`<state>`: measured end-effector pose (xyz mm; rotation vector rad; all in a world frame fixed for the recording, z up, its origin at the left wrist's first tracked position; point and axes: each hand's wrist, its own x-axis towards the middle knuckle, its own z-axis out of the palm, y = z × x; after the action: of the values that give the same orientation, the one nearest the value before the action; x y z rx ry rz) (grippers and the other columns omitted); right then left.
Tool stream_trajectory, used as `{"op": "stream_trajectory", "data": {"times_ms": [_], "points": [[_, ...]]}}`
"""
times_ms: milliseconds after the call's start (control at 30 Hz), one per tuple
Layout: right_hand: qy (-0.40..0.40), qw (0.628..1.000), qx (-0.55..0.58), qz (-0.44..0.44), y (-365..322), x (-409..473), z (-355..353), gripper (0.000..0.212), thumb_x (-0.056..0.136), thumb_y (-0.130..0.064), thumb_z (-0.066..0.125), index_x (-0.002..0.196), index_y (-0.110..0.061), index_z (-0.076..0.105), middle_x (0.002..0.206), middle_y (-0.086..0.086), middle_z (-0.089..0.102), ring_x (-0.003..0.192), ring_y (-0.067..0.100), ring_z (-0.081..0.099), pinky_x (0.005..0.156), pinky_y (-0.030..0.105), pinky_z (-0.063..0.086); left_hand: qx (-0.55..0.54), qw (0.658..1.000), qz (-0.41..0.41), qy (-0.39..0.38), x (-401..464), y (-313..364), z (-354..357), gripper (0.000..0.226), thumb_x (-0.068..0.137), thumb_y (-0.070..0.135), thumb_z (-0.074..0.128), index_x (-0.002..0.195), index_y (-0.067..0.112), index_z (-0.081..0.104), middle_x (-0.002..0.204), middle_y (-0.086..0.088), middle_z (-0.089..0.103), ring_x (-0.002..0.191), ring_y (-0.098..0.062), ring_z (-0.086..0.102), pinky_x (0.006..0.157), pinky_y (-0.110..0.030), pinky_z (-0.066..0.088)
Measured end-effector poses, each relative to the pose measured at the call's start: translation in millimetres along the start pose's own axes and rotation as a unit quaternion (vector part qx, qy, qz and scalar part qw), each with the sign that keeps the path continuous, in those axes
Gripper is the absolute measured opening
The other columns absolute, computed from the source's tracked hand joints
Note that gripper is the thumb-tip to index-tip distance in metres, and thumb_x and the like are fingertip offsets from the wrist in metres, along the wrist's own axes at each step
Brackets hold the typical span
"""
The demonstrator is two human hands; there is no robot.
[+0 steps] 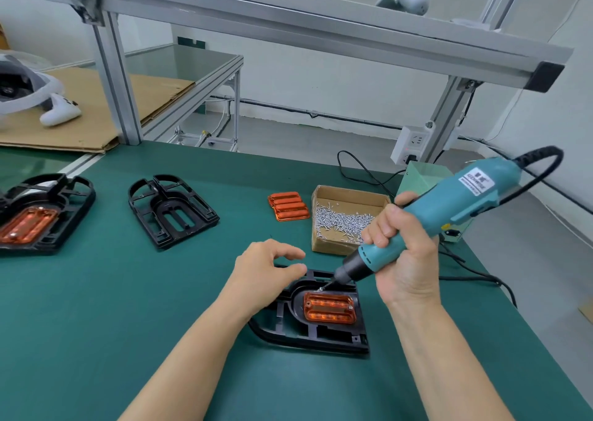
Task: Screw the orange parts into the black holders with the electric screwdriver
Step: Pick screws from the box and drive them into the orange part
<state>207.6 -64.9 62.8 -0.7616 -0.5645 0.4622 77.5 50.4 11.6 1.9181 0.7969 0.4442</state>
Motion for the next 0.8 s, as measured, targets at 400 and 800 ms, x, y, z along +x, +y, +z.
{"op": "stream_trajectory", "data": {"times_ms": [400, 800], "points": [[-0.030, 0.999, -0.032, 0.031, 3.5, -3.5, 3.7, 0.019, 0.078, -0.002, 0.055, 0.082, -0.020, 0.055, 0.054, -0.004, 0.040, 0.044, 0.010, 0.037, 0.049, 0.023, 0.039, 0.084, 0.994, -0.020, -0.061, 0.3, 0.2, -1.8, 0.037, 0.078, 0.018, 0.073, 0.112, 0.031, 0.068, 0.119, 0.008, 0.063, 0.108, -0.013, 0.057, 0.097, -0.033, 0.046], [-0.074, 0.992, -0.087, 0.046, 14.0, -4.8, 22.4, 0.017, 0.076, -0.003, 0.057, 0.083, -0.018, 0.053, 0.053, -0.003, 0.040, 0.042, 0.012, 0.038, 0.047, 0.023, 0.040, 0.074, 0.996, -0.018, -0.056, 0.6, -1.9, -0.9, 0.039, 0.079, 0.018, 0.073, 0.114, 0.030, 0.067, 0.118, 0.007, 0.064, 0.104, -0.013, 0.059, 0.094, -0.029, 0.047]]}}
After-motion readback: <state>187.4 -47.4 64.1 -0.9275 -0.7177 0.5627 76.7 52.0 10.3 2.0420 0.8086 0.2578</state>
